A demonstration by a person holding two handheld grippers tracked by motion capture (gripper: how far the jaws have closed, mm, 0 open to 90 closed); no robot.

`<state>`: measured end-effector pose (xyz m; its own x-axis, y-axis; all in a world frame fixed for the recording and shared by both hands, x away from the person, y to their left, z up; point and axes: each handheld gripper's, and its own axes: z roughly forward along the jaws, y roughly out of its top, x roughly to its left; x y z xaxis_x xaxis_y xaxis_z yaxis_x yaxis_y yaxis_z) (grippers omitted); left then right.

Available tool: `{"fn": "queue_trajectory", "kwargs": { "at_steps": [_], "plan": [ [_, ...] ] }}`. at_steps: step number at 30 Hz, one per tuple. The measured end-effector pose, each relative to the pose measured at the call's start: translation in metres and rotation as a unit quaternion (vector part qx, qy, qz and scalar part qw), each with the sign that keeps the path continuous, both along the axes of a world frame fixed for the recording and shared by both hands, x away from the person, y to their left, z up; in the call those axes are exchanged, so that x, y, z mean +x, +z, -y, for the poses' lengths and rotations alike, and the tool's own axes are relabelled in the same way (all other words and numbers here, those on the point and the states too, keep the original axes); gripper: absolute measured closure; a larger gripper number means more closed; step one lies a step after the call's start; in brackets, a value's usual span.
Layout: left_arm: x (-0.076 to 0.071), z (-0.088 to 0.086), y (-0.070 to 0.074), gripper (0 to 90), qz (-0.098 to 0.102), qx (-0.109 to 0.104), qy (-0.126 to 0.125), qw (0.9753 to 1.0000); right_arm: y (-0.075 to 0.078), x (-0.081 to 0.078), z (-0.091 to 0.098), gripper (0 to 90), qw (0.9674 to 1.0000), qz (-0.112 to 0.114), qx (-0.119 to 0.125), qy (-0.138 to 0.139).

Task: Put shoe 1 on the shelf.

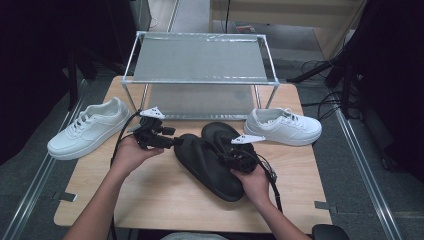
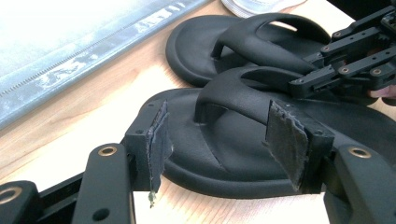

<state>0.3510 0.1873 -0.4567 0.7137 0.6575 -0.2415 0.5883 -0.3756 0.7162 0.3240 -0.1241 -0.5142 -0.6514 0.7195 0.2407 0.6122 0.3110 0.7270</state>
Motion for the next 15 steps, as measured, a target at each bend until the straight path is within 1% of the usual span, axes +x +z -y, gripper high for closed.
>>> {"fn": "queue_trajectory", "kwargs": {
  "at_steps": [3,6,10,15],
  "plan": [
    [0.000,-0.002,0.000,39.8,0.000,0.001,0.002,1.0000,0.002,0.001,0.002,75.6,1.0000,0.007,-0.002,-0.001],
    [-0.001,-0.003,0.000,39.8,0.001,0.002,0.003,1.0000,0.005,0.002,0.004,75.7,1.0000,0.005,0.003,-0.004],
    [-0.003,-0.006,0.000,39.6,0.002,0.001,0.009,1.0000,0.010,0.003,0.005,75.7,0.9999,0.012,0.009,-0.003],
    [-0.008,-0.012,0.000,39.2,0.003,0.000,0.011,0.9999,0.014,0.007,0.005,75.7,0.9998,0.014,0.010,-0.001]
  ]
}}
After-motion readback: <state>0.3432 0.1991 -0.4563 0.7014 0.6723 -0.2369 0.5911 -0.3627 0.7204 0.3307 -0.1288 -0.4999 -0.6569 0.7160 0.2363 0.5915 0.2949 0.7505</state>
